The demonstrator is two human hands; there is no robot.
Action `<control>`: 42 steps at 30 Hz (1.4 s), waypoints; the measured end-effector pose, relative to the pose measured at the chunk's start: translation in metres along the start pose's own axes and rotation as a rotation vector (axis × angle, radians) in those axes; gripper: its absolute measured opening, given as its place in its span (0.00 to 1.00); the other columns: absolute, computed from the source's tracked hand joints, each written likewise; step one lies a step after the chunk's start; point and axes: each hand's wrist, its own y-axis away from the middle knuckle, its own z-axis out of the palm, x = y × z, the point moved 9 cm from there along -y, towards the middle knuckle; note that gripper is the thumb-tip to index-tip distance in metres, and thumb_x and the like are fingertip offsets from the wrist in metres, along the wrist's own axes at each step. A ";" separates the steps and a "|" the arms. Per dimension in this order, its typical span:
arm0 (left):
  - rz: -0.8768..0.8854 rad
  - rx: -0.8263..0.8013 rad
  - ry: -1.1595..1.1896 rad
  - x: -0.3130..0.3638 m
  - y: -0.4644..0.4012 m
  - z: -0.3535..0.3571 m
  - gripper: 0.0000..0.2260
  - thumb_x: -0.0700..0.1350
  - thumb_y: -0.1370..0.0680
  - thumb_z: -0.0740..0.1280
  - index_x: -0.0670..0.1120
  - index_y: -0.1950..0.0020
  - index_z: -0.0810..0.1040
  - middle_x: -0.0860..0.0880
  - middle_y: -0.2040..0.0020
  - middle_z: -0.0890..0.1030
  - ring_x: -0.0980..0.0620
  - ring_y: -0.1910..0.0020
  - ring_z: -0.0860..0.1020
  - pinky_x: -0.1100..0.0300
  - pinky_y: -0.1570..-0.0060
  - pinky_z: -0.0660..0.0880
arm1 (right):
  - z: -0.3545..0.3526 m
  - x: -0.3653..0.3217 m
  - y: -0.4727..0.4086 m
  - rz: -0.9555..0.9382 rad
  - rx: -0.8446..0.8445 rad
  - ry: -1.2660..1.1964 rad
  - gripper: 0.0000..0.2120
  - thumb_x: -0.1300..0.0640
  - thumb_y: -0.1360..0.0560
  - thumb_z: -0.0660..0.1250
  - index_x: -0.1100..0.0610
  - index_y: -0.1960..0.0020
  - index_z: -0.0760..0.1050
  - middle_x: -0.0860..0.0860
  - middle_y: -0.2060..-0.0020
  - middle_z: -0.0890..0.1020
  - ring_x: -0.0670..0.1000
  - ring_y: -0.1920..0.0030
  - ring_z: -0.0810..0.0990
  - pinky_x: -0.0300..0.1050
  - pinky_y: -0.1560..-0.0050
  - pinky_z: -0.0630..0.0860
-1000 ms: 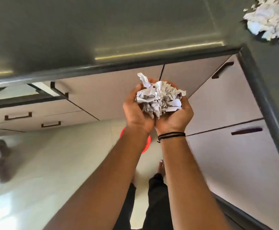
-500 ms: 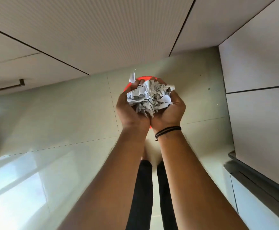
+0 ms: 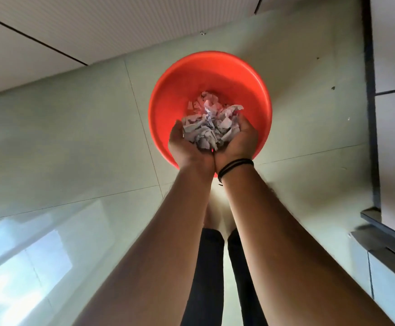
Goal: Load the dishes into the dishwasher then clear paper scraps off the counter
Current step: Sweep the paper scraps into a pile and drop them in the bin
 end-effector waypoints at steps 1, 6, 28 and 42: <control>0.013 0.006 0.002 0.002 -0.008 -0.002 0.17 0.51 0.19 0.60 0.39 0.44 0.80 0.37 0.50 0.81 0.36 0.45 0.80 0.43 0.38 0.75 | 0.000 -0.001 -0.004 -0.022 0.024 0.018 0.21 0.49 0.18 0.56 0.61 0.35 0.77 0.61 0.38 0.81 0.62 0.38 0.80 0.60 0.35 0.75; 0.037 0.099 -0.031 0.011 -0.030 -0.009 0.20 0.52 0.18 0.62 0.42 0.32 0.78 0.40 0.34 0.80 0.40 0.35 0.78 0.46 0.29 0.70 | 0.000 -0.002 -0.015 -0.062 0.148 0.053 0.09 0.55 0.23 0.61 0.57 0.59 0.76 0.56 0.62 0.79 0.55 0.61 0.79 0.44 0.57 0.77; 0.006 0.088 -0.117 0.018 0.102 0.067 0.20 0.54 0.18 0.61 0.40 0.38 0.79 0.39 0.39 0.81 0.42 0.41 0.80 0.50 0.29 0.71 | 0.052 -0.081 0.114 -0.042 0.159 0.216 0.17 0.51 0.17 0.57 0.60 0.54 0.77 0.56 0.57 0.83 0.52 0.60 0.83 0.44 0.54 0.79; -0.019 -0.207 -0.350 0.074 0.471 0.239 0.10 0.45 0.21 0.63 0.40 0.51 0.81 0.43 0.54 0.81 0.45 0.54 0.78 0.54 0.46 0.75 | 0.181 -0.244 0.473 -0.268 -0.042 0.153 0.19 0.46 0.20 0.63 0.62 0.51 0.78 0.57 0.63 0.83 0.53 0.64 0.81 0.43 0.61 0.77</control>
